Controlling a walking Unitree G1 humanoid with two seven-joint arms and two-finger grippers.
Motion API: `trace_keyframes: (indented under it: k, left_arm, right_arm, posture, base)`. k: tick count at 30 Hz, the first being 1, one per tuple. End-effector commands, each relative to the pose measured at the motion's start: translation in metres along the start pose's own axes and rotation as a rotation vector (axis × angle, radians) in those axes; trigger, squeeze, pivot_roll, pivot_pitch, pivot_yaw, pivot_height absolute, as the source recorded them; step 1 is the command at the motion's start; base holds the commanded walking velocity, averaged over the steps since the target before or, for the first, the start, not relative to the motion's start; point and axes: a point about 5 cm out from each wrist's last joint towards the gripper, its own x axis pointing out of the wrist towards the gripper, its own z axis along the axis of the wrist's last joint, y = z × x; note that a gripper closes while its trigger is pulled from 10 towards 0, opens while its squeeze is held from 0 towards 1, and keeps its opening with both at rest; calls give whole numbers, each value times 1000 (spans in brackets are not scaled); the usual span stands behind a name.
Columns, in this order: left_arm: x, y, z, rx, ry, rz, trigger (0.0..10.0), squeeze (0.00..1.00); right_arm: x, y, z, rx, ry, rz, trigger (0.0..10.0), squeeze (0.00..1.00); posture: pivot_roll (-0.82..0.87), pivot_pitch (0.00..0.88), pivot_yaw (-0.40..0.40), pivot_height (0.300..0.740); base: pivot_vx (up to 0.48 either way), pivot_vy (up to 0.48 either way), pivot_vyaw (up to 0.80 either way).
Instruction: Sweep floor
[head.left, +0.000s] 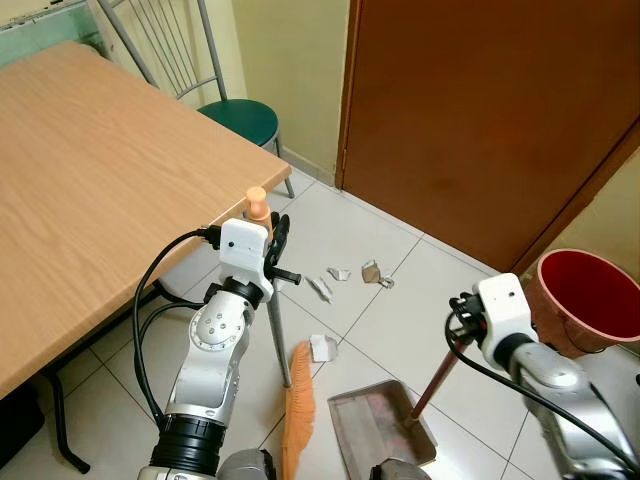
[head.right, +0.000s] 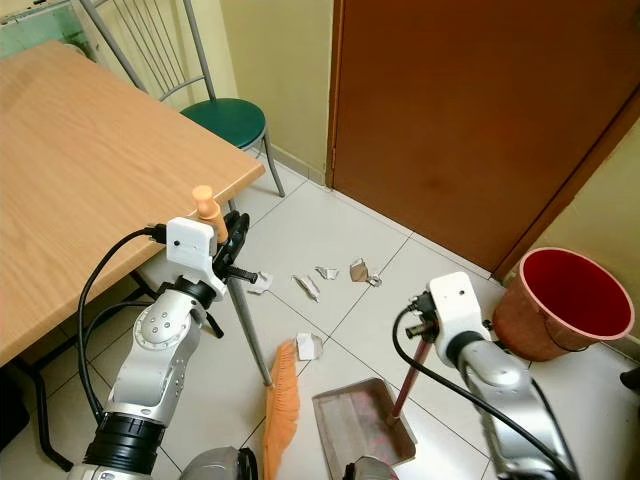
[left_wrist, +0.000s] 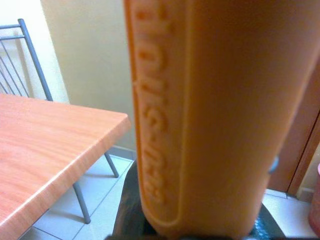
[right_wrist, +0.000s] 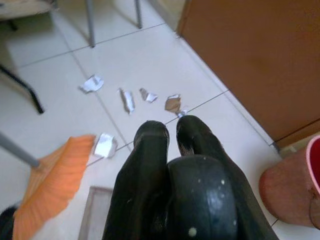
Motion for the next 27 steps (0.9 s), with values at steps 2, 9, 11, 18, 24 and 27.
trace_keyframes:
  k: [2,9,11,18,24,27]
  left_arm:
    - [0,-2,4,1,-11,-7,10000,0]
    - [1,-2,5,1,-10,-9,10000,0]
    - [1,0,7,2,-15,-5,10000,0]
    - [-4,6,14,32,-13,-6,10000,0]
    - [-10,6,13,43,6,2,10000,0]
    - [-11,5,16,48,-1,5,10000,0]
  right_arm:
    - [-6,-1,-18,-5,130,37,10000,0]
    - [10,-15,25,107,-46,-132,10000,0]
    - [14,-17,37,133,-110,-184,10000,0]
    - [20,-23,70,121,-260,-342,10000,0]
    - [21,-27,80,155,-336,-454,10000,0]
    - [21,-29,83,164,-378,-493,10000,0]
  posture:
    - [-28,78,-12,740]
    - [-36,74,-9,740]
    - [-36,74,-9,740]
    - [-36,67,52,740]
    - [-34,70,52,740]
    - [-30,71,47,740]
  base:
    - [0,0,0]
    - [0,0,0]
    - [0,0,0]
    - [0,0,0]
    - [0,0,0]
    - [0,0,0]
